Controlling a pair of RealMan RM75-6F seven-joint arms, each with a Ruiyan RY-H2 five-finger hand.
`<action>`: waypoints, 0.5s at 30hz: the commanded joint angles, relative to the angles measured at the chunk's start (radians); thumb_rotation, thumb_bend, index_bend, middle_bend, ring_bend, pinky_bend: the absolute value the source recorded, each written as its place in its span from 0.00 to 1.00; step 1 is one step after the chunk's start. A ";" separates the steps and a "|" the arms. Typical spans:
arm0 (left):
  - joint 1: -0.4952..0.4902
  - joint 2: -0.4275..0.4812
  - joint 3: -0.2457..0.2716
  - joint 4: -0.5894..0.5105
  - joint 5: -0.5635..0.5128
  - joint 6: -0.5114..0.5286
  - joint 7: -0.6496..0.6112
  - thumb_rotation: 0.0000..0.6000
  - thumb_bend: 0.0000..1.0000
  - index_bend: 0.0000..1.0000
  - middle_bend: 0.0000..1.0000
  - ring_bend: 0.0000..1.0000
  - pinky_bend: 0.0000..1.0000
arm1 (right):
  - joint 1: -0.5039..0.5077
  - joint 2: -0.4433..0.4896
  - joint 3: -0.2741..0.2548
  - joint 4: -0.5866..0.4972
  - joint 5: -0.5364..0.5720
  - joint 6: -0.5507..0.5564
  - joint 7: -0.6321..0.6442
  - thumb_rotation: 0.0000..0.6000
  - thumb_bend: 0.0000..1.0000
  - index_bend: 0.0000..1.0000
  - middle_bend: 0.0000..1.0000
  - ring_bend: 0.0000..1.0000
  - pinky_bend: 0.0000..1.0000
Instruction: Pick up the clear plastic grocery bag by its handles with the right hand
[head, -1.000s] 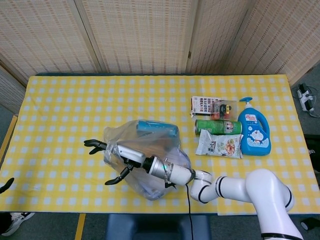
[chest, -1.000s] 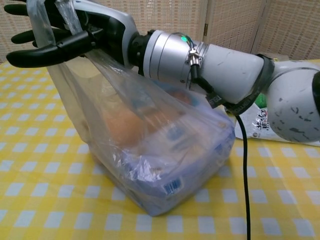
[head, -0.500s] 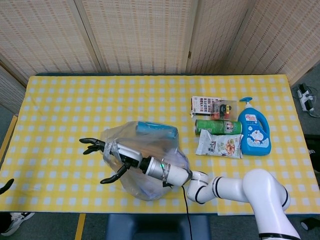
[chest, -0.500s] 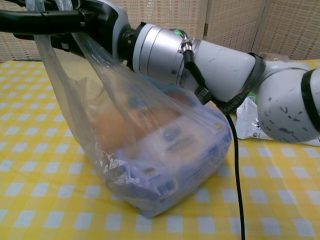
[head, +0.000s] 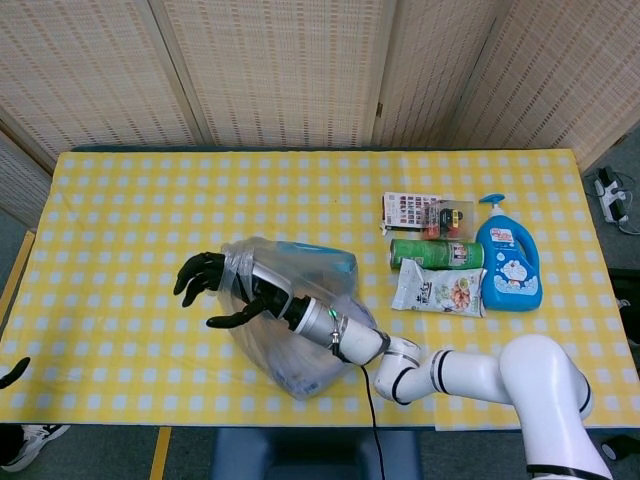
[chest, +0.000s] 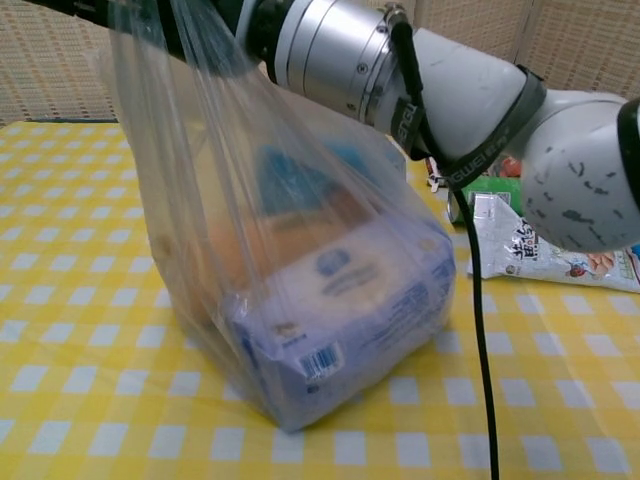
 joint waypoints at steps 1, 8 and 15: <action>0.000 0.001 0.001 -0.002 0.001 -0.001 0.001 1.00 0.25 0.00 0.01 0.07 0.06 | -0.016 0.006 0.019 -0.019 0.026 0.008 -0.010 1.00 0.28 0.47 0.54 0.52 0.44; 0.003 0.003 0.001 -0.006 0.005 0.006 0.001 1.00 0.25 0.00 0.01 0.08 0.06 | -0.062 0.002 0.083 -0.107 0.160 -0.016 -0.128 1.00 0.49 0.67 0.75 0.78 0.73; 0.002 0.003 0.003 -0.007 0.014 0.010 0.001 1.00 0.25 0.00 0.01 0.08 0.06 | -0.101 0.016 0.146 -0.210 0.297 -0.078 -0.245 1.00 0.52 0.69 0.81 0.87 0.82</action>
